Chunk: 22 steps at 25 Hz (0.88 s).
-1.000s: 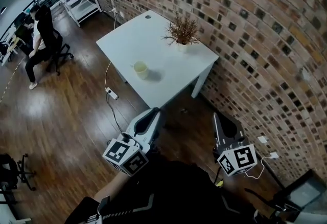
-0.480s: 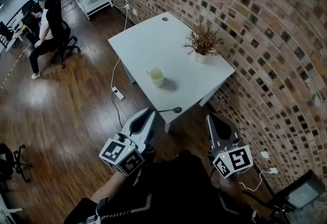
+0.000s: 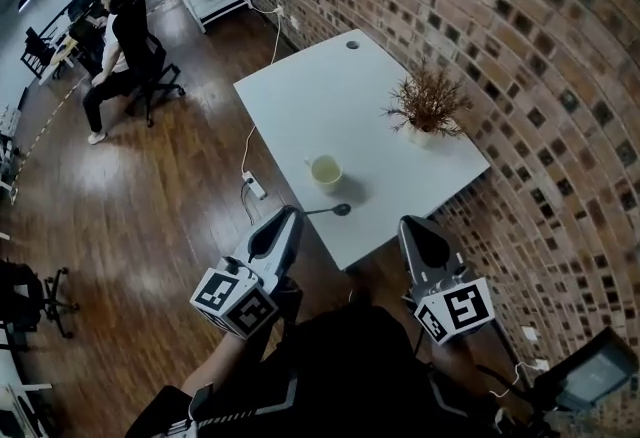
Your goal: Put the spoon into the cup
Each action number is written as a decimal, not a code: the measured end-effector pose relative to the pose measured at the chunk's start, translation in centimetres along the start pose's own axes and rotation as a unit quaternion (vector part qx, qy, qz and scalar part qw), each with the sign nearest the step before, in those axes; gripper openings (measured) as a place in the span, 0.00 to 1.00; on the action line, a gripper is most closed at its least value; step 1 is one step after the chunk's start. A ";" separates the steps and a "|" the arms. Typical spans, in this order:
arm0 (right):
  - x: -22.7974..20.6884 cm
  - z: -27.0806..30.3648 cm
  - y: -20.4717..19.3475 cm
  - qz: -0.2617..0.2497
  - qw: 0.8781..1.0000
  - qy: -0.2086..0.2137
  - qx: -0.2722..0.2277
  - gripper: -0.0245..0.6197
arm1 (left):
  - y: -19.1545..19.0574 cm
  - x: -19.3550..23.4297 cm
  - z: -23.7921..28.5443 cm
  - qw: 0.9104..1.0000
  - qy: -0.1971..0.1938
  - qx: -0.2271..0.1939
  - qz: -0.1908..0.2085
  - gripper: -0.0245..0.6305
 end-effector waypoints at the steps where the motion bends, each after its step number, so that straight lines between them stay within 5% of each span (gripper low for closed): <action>1: -0.4 0.6 0.0 0.001 1.000 0.003 0.000 0.05 | 0.0 0.3 0.5 1.000 0.004 0.003 -0.002 0.10; 12: -2.7 6.3 -1.3 0.015 1.000 0.022 0.004 0.05 | 1.9 3.8 4.0 1.000 0.012 0.010 0.004 0.10; 22: 0.4 12.2 -3.7 0.024 0.996 -0.088 0.026 0.05 | 3.0 12.8 6.3 0.996 -0.064 0.065 -0.022 0.10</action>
Point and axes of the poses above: the fingertips, and each gripper's own axes: z forward along the fingers, x to its left, y out of its top, the point moved 8 cm from there along -z, backward along the fingers, and after that the axes turned 8 degrees about -x, right-handed, at the moved point
